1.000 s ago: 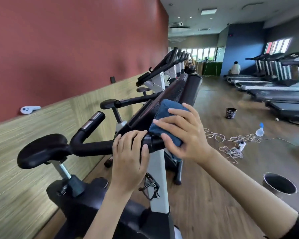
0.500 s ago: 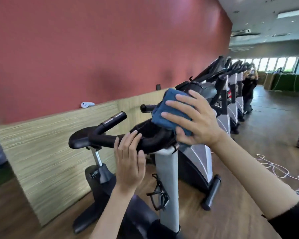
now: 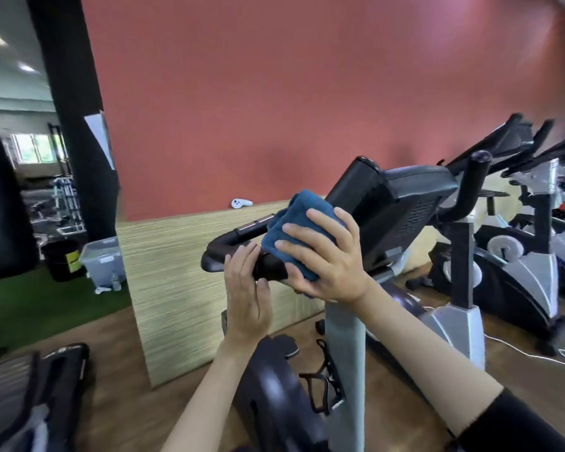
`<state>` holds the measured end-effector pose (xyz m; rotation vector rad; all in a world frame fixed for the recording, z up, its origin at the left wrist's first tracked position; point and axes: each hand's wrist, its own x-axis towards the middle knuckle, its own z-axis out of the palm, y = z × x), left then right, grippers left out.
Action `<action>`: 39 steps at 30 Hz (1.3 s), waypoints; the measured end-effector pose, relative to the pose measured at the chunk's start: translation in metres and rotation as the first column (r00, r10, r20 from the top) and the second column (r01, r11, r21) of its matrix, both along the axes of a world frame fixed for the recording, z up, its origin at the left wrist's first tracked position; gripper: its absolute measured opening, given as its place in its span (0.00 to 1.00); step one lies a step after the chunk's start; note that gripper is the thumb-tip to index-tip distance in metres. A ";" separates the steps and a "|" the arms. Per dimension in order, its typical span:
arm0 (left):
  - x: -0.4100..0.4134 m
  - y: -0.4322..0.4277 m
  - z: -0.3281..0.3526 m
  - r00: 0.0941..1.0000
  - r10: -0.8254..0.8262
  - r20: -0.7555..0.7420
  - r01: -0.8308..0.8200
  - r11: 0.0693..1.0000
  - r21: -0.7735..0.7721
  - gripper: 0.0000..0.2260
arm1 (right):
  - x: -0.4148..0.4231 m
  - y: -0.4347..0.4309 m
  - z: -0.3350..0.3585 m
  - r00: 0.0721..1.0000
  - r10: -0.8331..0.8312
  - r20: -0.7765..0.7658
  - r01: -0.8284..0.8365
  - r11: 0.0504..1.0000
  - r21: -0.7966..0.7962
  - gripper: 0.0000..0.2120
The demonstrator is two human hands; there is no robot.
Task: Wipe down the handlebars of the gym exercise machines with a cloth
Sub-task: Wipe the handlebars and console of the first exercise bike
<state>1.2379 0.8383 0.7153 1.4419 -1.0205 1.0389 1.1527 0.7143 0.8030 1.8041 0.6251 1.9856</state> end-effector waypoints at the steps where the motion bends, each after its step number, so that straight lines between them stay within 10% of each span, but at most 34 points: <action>1: 0.001 -0.001 -0.001 1.000 0.009 -0.007 -0.009 1.000 -0.015 0.17 | 0.000 -0.007 0.005 1.000 -0.010 -0.003 0.009 0.997 -0.078 0.12; 7: 0.002 -0.005 -0.005 1.000 0.010 -0.007 -0.010 1.000 -0.023 0.20 | -0.006 -0.047 0.046 0.999 -0.042 -0.003 0.038 0.928 -0.370 0.16; 20: 0.016 0.001 -0.012 0.995 0.058 0.078 -0.059 0.998 0.011 0.22 | 0.001 -0.021 0.043 0.888 0.414 0.202 -0.450 0.872 0.191 0.12; 30: 0.018 0.010 -0.013 0.996 0.034 0.087 -0.042 0.995 0.091 0.23 | 0.015 -0.021 0.006 0.949 0.307 0.078 -0.307 0.952 -0.001 0.11; 39: 0.018 0.008 -0.018 1.000 0.015 0.011 -0.015 0.999 0.032 0.23 | 0.024 0.003 0.000 0.859 0.441 0.259 -0.505 0.811 0.294 0.13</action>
